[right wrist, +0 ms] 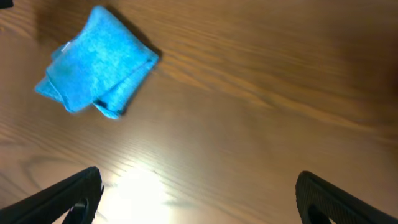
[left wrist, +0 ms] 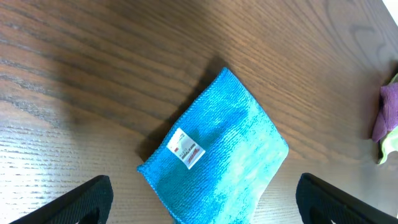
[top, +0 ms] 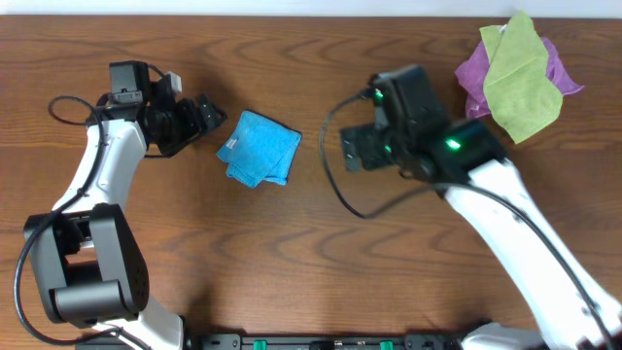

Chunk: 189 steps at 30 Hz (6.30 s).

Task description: Fold the cloth

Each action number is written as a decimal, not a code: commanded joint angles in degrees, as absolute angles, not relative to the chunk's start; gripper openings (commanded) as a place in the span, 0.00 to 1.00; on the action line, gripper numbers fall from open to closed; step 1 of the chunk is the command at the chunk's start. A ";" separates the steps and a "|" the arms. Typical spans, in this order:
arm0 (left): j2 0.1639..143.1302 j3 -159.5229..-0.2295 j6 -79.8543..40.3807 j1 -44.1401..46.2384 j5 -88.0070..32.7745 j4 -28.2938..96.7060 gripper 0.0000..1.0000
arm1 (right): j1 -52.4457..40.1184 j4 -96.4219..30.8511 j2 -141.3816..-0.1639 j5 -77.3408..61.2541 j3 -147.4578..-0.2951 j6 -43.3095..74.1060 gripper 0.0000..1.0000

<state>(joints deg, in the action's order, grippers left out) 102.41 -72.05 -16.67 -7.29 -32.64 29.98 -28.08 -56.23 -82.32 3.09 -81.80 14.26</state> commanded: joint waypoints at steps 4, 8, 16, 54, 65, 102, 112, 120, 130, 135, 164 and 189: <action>99.70 -73.36 -16.27 -7.46 -35.55 30.24 0.95 | -28.10 -60.84 -67.57 13.13 -75.42 14.92 0.99; 99.22 -73.36 -16.29 -7.44 -37.89 30.74 0.95 | -28.03 -61.32 -54.92 15.11 -65.17 19.16 0.99; 98.52 -73.36 -16.29 -7.44 -40.42 35.27 0.95 | -28.03 -61.19 -30.68 15.53 -49.23 29.69 0.99; 63.46 -57.98 -26.81 -10.04 -34.52 57.45 0.95 | -28.03 -62.43 -20.14 31.07 -42.35 36.38 0.99; 59.96 -33.91 -44.73 -5.34 -37.95 26.52 0.95 | -28.03 -62.83 -20.14 31.07 -42.35 36.38 0.99; 98.13 -27.92 -53.82 3.05 -25.06 -26.57 0.96 | -28.03 -62.83 -20.14 31.07 -42.35 36.38 0.99; 103.88 -27.92 -54.48 3.16 -25.08 -31.00 0.95 | -28.03 -62.83 -20.14 31.07 -42.35 36.38 0.99; 107.02 -27.92 -54.43 4.14 -25.04 -32.08 1.00 | -28.03 -62.83 -20.14 31.07 -42.35 36.38 0.99; 109.51 -28.12 -54.15 7.18 -24.05 -33.71 0.86 | -28.03 -62.83 -20.14 31.07 -42.35 36.38 0.99; 109.65 -28.12 -53.87 7.66 -23.33 -33.71 0.72 | -28.03 -62.83 -20.14 31.07 -42.35 36.38 0.99; 112.84 -34.96 -48.36 6.79 -40.29 -47.68 0.06 | -28.03 -62.83 -20.14 31.07 -42.35 36.38 0.99; 99.37 -55.75 -38.22 -11.99 -46.54 -20.84 0.06 | -28.03 -62.83 -20.14 31.07 -42.35 36.38 0.99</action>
<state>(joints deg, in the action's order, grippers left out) 100.16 -52.47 -43.42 -10.13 -46.94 -23.31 -28.05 -62.81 -20.29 30.28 -42.57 35.59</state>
